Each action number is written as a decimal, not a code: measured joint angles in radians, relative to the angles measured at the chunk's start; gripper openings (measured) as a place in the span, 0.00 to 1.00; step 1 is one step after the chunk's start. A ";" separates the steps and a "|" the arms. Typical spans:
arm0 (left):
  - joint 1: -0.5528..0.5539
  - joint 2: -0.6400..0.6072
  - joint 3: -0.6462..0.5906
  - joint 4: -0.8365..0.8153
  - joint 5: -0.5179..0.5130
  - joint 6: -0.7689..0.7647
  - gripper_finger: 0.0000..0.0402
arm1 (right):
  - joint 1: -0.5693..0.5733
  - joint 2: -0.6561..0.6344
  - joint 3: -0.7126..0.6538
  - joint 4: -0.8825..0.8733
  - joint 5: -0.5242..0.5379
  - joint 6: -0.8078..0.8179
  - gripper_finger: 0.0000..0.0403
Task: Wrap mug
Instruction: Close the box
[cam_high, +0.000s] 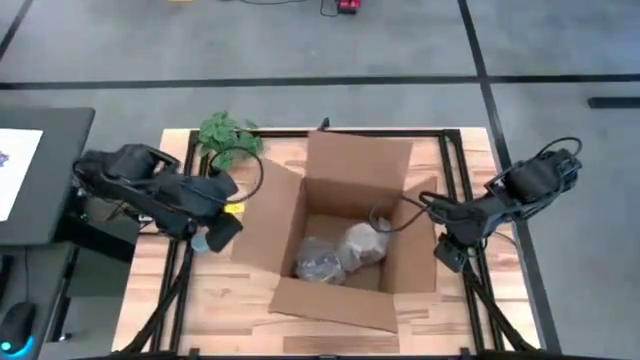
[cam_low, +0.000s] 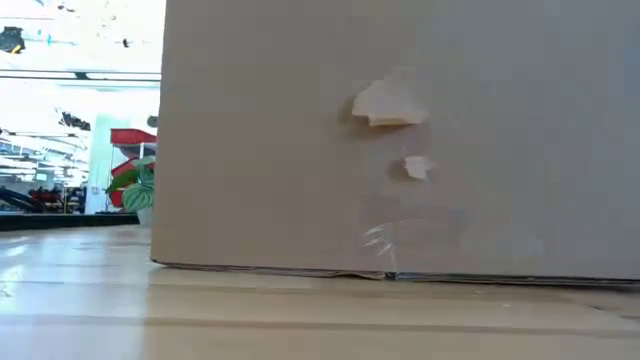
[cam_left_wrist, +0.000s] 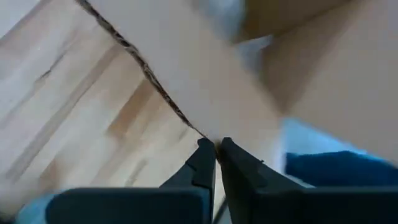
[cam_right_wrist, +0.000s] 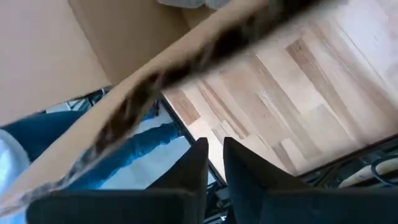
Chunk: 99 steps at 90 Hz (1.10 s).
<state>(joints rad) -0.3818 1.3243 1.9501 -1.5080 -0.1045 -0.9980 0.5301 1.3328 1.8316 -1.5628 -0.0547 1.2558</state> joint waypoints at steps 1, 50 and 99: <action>-0.002 0.000 0.011 -0.002 0.003 -0.006 0.00 | 0.000 0.000 0.001 0.000 0.000 -0.001 0.09; -0.009 -0.016 -0.266 -0.060 -0.082 -0.085 0.00 | 0.000 0.018 0.007 -0.006 0.011 -0.051 0.08; 0.014 0.111 -0.233 0.376 -0.205 0.189 0.00 | -0.077 0.077 0.007 0.126 0.189 -0.261 0.03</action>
<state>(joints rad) -0.3682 1.4355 1.7168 -1.1317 -0.3093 -0.8088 0.4532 1.4097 1.8388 -1.4372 0.1345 0.9950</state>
